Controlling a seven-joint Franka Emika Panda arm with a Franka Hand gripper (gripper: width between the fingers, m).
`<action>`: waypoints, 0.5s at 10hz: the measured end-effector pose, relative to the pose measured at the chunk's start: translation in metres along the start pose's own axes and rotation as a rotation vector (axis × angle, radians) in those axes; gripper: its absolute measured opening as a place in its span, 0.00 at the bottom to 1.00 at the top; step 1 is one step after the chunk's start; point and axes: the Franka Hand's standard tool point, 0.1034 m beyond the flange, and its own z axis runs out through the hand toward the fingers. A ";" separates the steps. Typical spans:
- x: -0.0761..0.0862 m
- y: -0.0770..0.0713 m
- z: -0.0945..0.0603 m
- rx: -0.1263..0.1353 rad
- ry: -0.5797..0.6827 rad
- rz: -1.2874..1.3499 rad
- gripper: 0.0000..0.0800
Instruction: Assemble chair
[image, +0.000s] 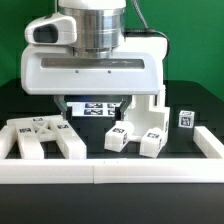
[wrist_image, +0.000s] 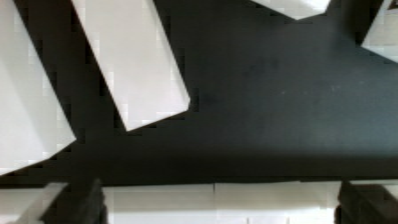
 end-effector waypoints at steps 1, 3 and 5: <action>-0.001 0.005 0.000 -0.001 0.003 -0.069 0.81; -0.007 0.015 0.003 -0.003 0.019 -0.188 0.81; -0.022 0.024 0.015 0.005 0.014 -0.243 0.81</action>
Offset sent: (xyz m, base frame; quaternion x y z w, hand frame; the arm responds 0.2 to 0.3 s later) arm -0.0310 -0.0044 -0.0055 0.0481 0.0272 -0.1193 0.9913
